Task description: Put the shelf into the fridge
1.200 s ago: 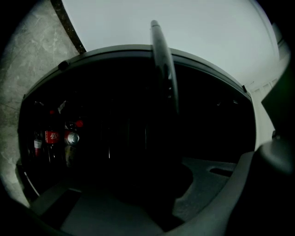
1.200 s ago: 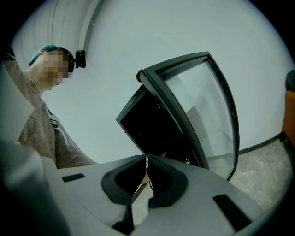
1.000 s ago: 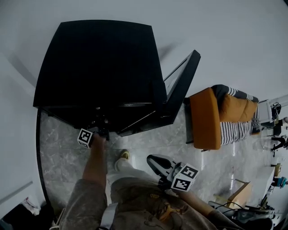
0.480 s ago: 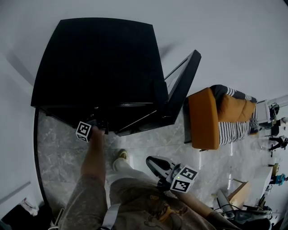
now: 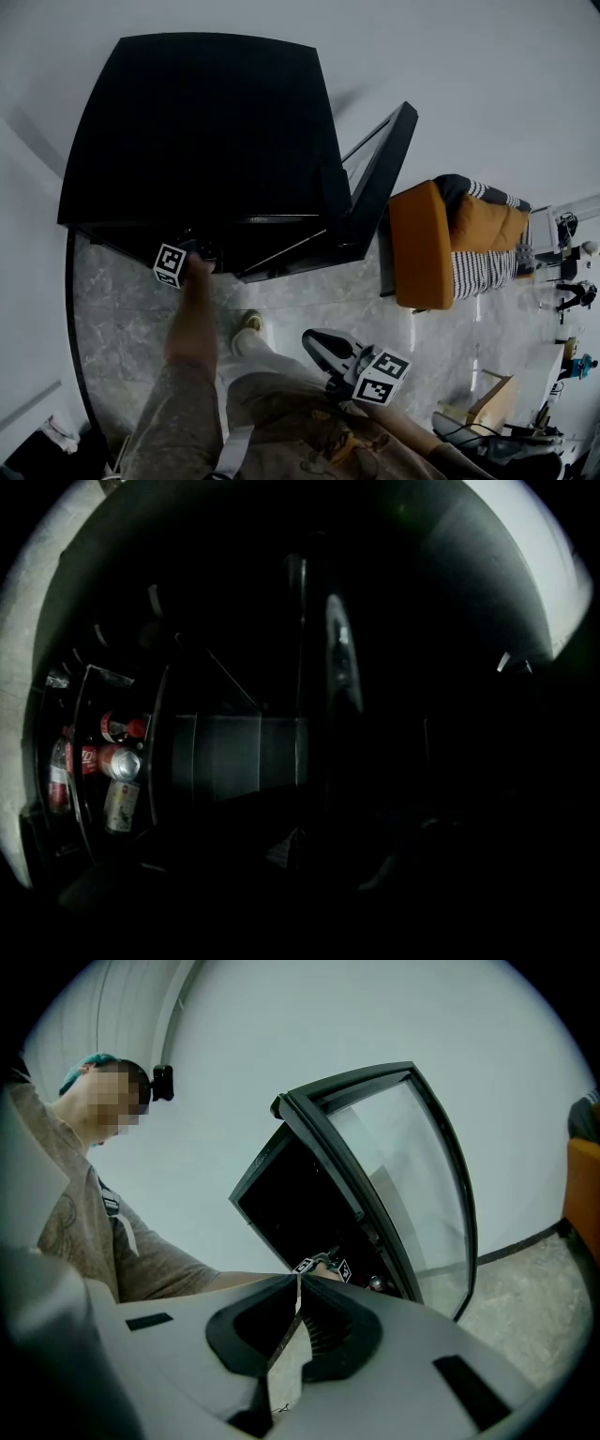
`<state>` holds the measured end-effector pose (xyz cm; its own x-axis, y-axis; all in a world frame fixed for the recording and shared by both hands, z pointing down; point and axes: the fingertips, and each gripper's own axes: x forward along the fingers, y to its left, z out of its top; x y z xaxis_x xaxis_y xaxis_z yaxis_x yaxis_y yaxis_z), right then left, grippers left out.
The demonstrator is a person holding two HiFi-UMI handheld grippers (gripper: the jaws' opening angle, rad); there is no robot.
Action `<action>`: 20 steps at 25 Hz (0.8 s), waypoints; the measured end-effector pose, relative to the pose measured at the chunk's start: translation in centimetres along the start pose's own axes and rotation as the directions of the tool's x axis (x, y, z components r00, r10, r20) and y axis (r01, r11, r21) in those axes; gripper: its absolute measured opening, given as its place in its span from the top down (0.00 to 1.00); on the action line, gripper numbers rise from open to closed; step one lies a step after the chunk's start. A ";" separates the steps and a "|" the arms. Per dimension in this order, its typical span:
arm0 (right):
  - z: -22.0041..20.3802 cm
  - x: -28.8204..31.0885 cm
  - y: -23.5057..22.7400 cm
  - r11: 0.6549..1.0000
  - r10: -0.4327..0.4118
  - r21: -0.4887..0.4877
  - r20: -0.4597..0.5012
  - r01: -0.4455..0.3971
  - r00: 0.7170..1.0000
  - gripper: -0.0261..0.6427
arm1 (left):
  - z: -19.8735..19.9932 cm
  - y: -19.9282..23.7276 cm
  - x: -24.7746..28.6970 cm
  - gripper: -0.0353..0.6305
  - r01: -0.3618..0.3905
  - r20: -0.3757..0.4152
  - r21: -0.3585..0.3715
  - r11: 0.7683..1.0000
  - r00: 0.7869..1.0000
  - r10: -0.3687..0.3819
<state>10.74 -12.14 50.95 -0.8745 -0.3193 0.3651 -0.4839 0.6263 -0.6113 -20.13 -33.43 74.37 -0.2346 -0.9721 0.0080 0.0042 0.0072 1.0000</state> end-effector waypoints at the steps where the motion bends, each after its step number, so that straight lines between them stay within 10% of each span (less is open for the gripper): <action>1: -0.1 0.0 -0.1 1.000 -0.003 0.001 0.000 0.003 1.000 0.92 | 0.0 0.0 0.2 0.92 0.000 0.001 0.000 1.000 1.000 0.000; 20: 0.0 -0.6 -1.0 0.999 -0.033 0.019 0.014 0.033 0.999 0.92 | 0.5 -0.1 2.5 0.92 -0.005 0.058 0.012 1.000 0.998 0.005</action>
<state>11.73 -12.56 51.37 -0.8585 -0.3493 0.3754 -0.5127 0.6018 -0.6124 -21.22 -35.78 74.34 -0.2906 -0.9568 0.0128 -0.0061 0.0152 0.9999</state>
